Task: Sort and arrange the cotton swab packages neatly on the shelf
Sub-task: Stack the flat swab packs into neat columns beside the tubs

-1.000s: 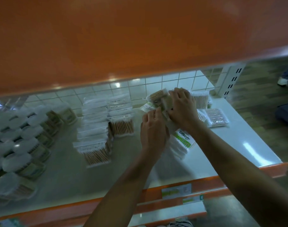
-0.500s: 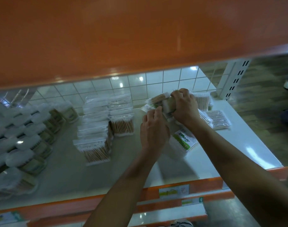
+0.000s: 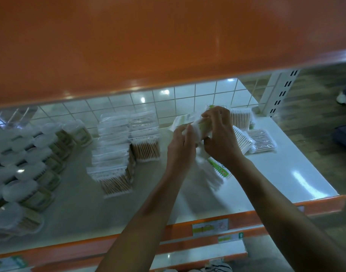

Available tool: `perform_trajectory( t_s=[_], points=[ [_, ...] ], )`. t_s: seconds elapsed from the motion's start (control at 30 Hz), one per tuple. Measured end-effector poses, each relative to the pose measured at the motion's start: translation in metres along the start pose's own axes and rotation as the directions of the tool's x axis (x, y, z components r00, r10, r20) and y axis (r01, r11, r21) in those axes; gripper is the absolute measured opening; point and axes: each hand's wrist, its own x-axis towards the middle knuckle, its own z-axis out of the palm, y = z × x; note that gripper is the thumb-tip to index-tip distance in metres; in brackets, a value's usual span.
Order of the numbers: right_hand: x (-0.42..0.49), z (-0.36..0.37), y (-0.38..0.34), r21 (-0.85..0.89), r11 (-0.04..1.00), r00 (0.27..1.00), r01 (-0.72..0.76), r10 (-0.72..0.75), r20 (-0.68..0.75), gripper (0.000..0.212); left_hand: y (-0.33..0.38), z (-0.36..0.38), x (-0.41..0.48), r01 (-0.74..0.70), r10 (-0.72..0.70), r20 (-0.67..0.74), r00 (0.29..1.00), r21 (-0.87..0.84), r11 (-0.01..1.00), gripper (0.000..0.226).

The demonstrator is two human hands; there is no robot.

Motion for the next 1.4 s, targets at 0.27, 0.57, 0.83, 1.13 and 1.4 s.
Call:
perform_trajectory(
  t_s=[0.27, 0.57, 0.83, 1.13, 1.4],
  points=[
    [-0.006, -0.004, -0.008, 0.229, 0.973, 0.998, -0.004, 0.017, -0.055, 0.053, 0.008, -0.012, -0.005, 0.138, -0.089, 0.142, 0.986, -0.384, 0.913, 0.024],
    [-0.001, -0.004, -0.024, 0.503, 0.847, 0.974, -0.172, 0.222, -0.040, 0.039, 0.000, -0.018, -0.012, -0.115, 0.134, 0.058, 0.989, -0.257, 0.959, 0.064],
    [0.000, 0.002, -0.041, 0.580, 0.784, 0.963, -0.221, 0.268, 0.005, 0.046, -0.002, -0.030, -0.018, -0.379, 0.383, -0.013, 0.923, 0.122, 0.917, 0.052],
    [0.004, 0.006, -0.068, 0.633, 0.765, 0.983, -0.117, 0.181, -0.038, 0.040, -0.002, -0.046, -0.021, -0.472, 0.571, -0.117, 0.813, 0.441, 0.763, 0.078],
    [0.009, 0.008, -0.087, 0.675, 0.736, 0.994, 0.051, 0.026, -0.103, 0.029, 0.015, -0.069, -0.016, -0.366, 0.472, -0.144, 0.870, 0.454, 0.813, 0.073]
  ],
)
